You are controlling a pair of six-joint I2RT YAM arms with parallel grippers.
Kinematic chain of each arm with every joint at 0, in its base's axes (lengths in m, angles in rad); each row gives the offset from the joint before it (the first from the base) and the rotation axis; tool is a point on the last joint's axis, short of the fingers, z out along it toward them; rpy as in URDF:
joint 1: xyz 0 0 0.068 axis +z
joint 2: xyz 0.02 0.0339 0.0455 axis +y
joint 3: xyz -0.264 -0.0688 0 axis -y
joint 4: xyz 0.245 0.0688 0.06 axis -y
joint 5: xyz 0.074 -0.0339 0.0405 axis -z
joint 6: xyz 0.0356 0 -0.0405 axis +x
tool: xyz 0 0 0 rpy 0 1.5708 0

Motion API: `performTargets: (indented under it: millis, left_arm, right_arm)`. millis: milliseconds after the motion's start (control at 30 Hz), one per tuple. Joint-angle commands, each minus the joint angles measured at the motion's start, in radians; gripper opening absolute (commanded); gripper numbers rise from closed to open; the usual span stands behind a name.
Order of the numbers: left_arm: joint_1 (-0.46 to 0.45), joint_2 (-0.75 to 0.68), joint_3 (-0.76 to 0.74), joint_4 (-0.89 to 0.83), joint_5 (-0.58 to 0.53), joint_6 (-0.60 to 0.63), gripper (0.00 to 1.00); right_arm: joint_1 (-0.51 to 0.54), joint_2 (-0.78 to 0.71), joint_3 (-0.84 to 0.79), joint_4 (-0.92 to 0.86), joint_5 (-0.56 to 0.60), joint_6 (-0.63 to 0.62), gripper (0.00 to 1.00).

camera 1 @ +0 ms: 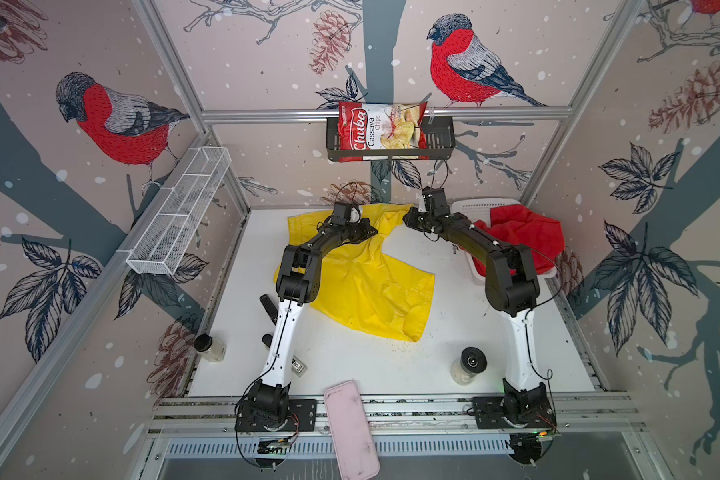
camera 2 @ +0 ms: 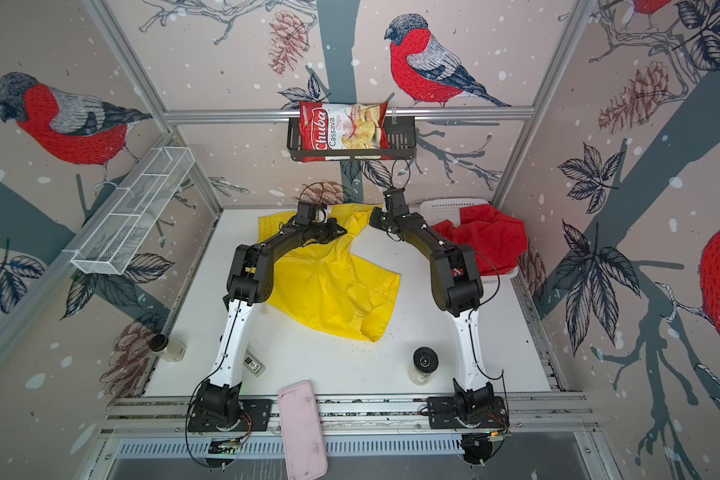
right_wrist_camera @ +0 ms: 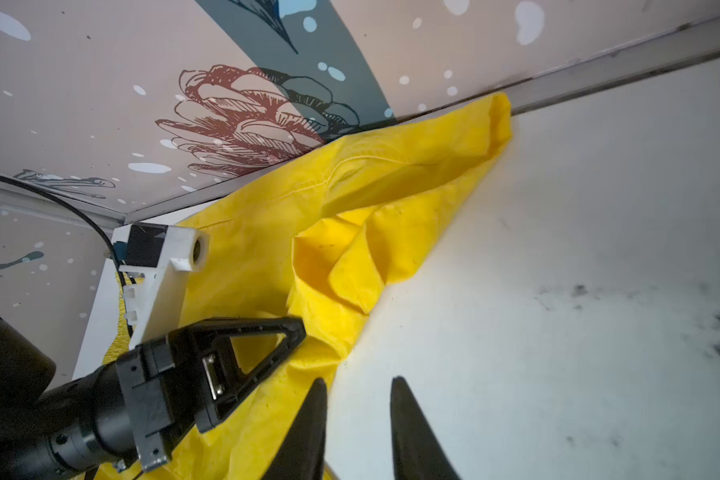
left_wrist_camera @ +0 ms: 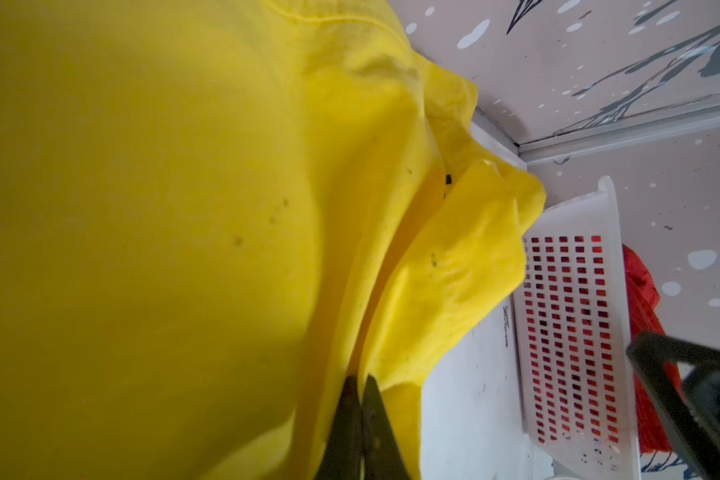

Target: Fold and stack the shorts

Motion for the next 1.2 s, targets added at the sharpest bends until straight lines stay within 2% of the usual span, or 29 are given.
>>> performTargets:
  millis: [0, 200, 400, 500, 600, 700, 767, 833, 933, 1167]
  left_arm:
    - [0.002, 0.003, 0.0, 0.062, 0.041, -0.024, 0.0]
    - [0.01, 0.017, 0.017, 0.051, 0.043, -0.026, 0.0]
    - [0.011, 0.022, 0.014, 0.054, 0.045, -0.033, 0.0]
    - [0.012, 0.022, 0.014, 0.052, 0.047, -0.036, 0.0]
    - [0.012, 0.021, 0.012, 0.05, 0.047, -0.035, 0.0]
    - [0.012, 0.019, 0.013, 0.049, 0.046, -0.039, 0.01]
    - [0.011, 0.021, 0.016, 0.055, 0.057, -0.044, 0.33]
    - [0.015, 0.019, 0.017, 0.058, 0.067, -0.05, 0.56]
    - [0.024, 0.011, 0.017, 0.054, 0.061, -0.049, 0.66]
    - [0.066, -0.054, -0.055, 0.08, 0.037, -0.048, 0.66]
  right_arm:
    - [0.018, 0.091, 0.111, -0.052, -0.023, 0.008, 0.32]
    - [0.024, 0.199, 0.199, -0.034, -0.087, 0.044, 0.38]
    - [0.035, 0.266, 0.255, -0.041, -0.095, 0.05, 0.52]
    - [0.036, 0.296, 0.277, -0.011, -0.125, 0.07, 0.54]
    - [0.04, 0.325, 0.308, -0.006, -0.142, 0.089, 0.41]
    - [0.041, 0.31, 0.294, -0.013, -0.128, 0.087, 0.19]
    - [0.04, 0.276, 0.25, -0.018, -0.1, 0.085, 0.07]
    - [0.032, 0.218, 0.174, -0.017, -0.074, 0.085, 0.04]
    - [0.016, 0.098, 0.002, 0.026, -0.031, 0.087, 0.04]
    - [-0.029, -0.147, -0.362, 0.111, 0.056, 0.1, 0.06]
